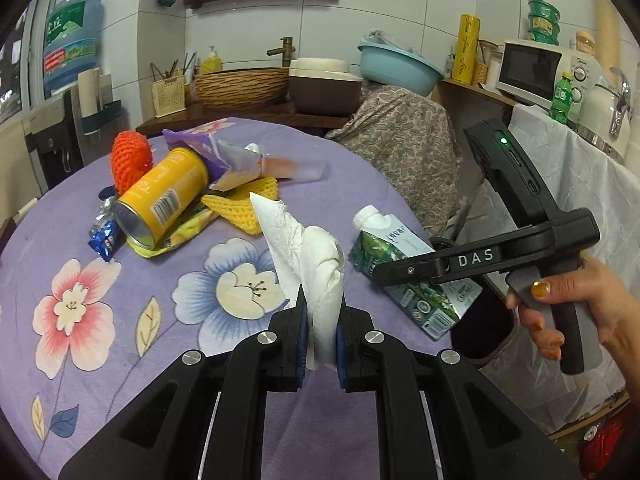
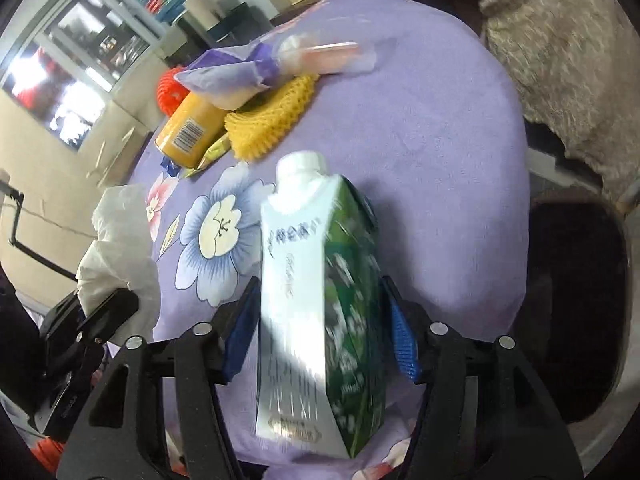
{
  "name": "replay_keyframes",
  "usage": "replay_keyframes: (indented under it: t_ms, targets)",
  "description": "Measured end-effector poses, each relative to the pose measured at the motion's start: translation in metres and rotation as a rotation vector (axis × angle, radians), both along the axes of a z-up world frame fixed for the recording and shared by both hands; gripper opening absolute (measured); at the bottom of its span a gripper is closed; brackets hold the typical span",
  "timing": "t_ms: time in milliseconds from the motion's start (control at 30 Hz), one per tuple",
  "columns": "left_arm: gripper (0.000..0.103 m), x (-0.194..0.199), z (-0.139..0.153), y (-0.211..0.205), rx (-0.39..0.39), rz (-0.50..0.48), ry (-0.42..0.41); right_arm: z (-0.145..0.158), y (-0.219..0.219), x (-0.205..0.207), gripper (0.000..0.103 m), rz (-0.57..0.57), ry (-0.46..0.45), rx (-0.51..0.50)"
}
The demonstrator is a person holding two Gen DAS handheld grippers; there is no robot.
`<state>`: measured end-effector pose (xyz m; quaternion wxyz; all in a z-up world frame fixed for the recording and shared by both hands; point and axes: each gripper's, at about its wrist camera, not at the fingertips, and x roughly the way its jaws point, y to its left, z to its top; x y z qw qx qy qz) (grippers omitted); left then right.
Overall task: Collect trash
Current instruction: 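Carry the tissue and milk carton over the black trash bin with both tools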
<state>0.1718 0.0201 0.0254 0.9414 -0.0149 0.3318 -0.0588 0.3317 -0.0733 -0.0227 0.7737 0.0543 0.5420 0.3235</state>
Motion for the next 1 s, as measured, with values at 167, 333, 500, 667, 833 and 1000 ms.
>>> replay_keyframes:
  t_ms: [167,333,500,667,833,1000]
  targets:
    - [0.012,0.002,0.000,0.005,0.011,0.024,0.015,-0.002,0.044,-0.006,0.093,0.143,-0.055,-0.270]
    - [0.012,0.001,0.002,0.005,0.009,0.033,0.006,-0.008,0.061,-0.020,0.090,0.179,-0.159,-0.403]
    - [0.012,0.003,0.001,-0.002,0.016,0.019,0.013,0.002,0.032,-0.007,0.052,0.112,-0.160,-0.343]
    - [0.012,0.009,0.001,-0.022,0.029,-0.030,0.020,0.008,0.001,-0.011,0.051,0.063,-0.201,-0.264]
    - [0.012,0.016,0.005,-0.064,0.019,-0.144,0.021,0.016,-0.075,0.000,0.051,-0.123,-0.220,-0.169]
    - [0.012,0.033,0.003,-0.140,-0.005,-0.330,0.054,0.008,-0.177,0.005,0.052,-0.359,-0.241,-0.203]
